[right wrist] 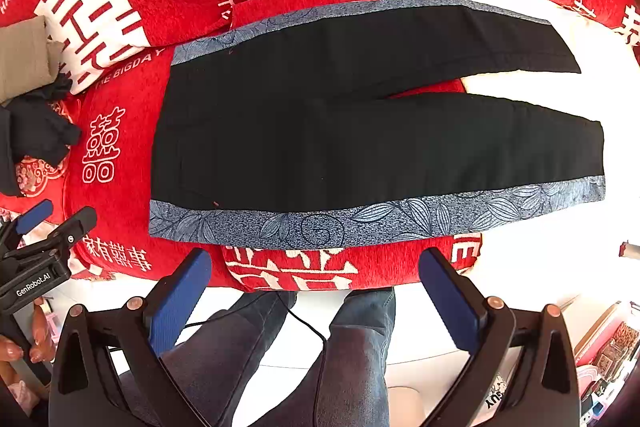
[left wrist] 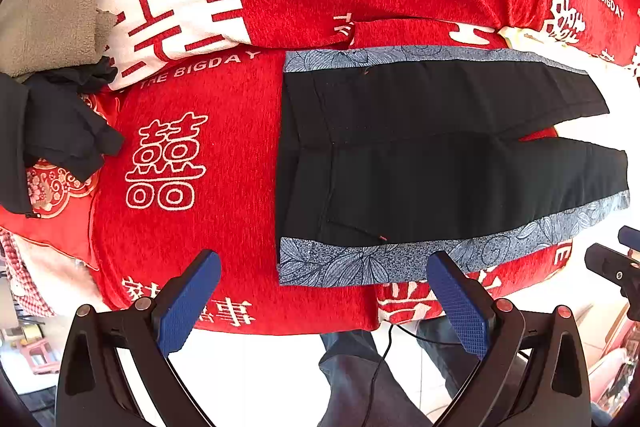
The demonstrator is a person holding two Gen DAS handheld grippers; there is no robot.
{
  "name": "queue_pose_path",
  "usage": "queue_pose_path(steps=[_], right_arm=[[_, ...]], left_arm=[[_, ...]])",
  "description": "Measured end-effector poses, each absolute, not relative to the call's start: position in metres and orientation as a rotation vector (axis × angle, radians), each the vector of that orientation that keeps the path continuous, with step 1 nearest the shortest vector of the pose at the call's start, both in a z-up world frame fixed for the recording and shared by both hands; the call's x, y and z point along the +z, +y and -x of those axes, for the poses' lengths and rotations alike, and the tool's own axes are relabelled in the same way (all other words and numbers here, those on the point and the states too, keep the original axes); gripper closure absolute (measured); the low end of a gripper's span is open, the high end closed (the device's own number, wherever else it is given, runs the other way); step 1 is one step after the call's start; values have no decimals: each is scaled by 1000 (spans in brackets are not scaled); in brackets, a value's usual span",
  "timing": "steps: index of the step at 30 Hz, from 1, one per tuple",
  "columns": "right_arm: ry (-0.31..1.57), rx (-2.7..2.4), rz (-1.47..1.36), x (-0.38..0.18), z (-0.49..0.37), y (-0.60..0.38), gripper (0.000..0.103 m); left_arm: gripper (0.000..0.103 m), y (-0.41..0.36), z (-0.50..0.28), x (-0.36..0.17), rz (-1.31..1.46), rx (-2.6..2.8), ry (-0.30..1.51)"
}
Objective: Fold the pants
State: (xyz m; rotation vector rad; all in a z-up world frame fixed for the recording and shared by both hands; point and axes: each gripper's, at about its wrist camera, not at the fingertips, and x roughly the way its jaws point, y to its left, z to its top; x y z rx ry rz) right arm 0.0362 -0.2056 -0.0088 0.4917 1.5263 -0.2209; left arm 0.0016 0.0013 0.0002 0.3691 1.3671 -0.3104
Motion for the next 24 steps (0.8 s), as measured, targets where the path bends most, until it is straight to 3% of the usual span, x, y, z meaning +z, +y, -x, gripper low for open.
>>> queue_pose_path(steps=[24], right_arm=[[1526, -221, -492, -10, -35, -207, 0]], left_arm=[[0, 2, 0, 4, -377, -303, 1353]])
